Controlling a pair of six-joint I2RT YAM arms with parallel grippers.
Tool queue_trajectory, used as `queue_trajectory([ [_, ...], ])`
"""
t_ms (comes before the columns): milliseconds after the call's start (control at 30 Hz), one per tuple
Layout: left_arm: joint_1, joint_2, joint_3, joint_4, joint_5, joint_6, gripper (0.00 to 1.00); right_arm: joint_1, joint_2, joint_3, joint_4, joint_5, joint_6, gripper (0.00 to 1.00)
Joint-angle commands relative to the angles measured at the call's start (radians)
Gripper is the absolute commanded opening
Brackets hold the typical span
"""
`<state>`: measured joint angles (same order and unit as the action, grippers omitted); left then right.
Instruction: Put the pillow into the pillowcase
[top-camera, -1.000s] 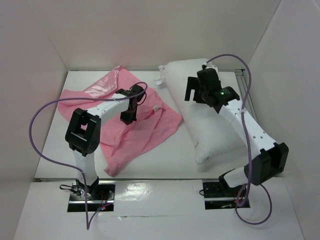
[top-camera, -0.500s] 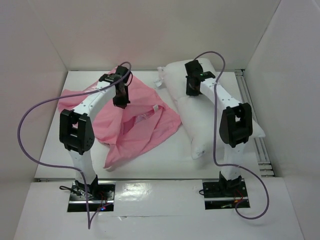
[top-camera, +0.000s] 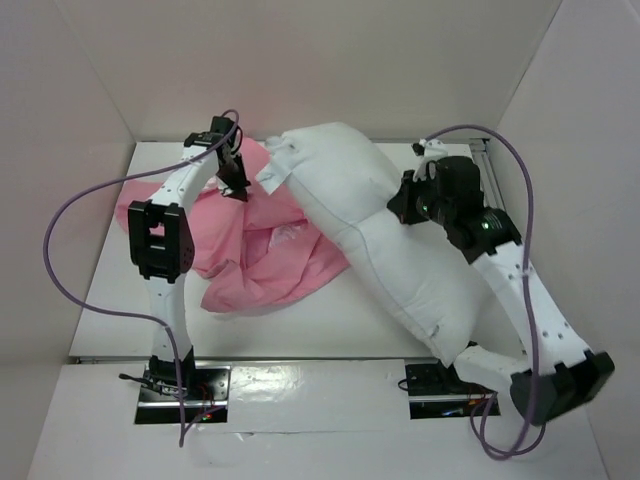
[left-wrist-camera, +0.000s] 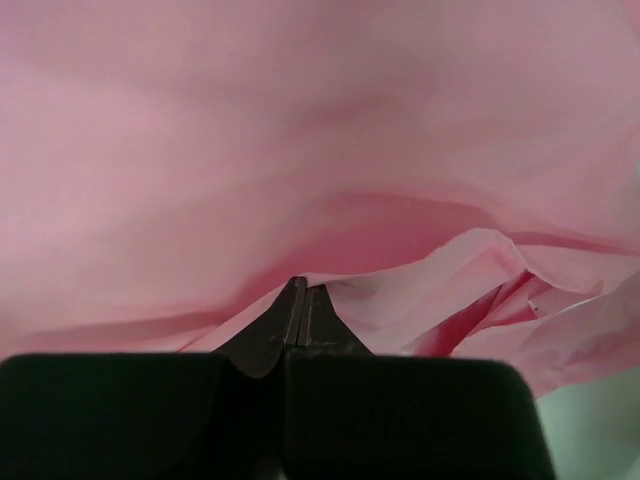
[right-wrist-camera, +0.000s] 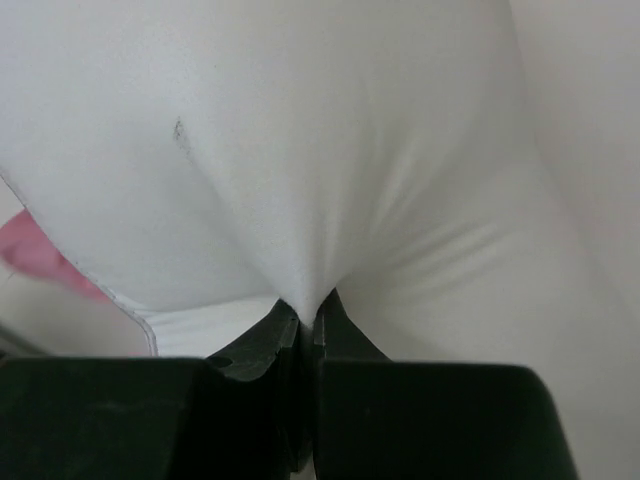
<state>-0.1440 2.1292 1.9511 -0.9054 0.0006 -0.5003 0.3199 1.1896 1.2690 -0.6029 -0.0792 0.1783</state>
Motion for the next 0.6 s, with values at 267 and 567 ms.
queue_trajectory([
  [267, 0.129, -0.003, 0.101, 0.003, 0.159, -0.050, 0.00, 0.200, -0.154, -0.120, -0.169, -0.217, -0.093, 0.01],
  [567, 0.158, -0.077, 0.054, 0.023, 0.176, -0.050, 0.00, 0.186, -0.010, 0.078, -0.454, 0.226, 0.182, 1.00],
])
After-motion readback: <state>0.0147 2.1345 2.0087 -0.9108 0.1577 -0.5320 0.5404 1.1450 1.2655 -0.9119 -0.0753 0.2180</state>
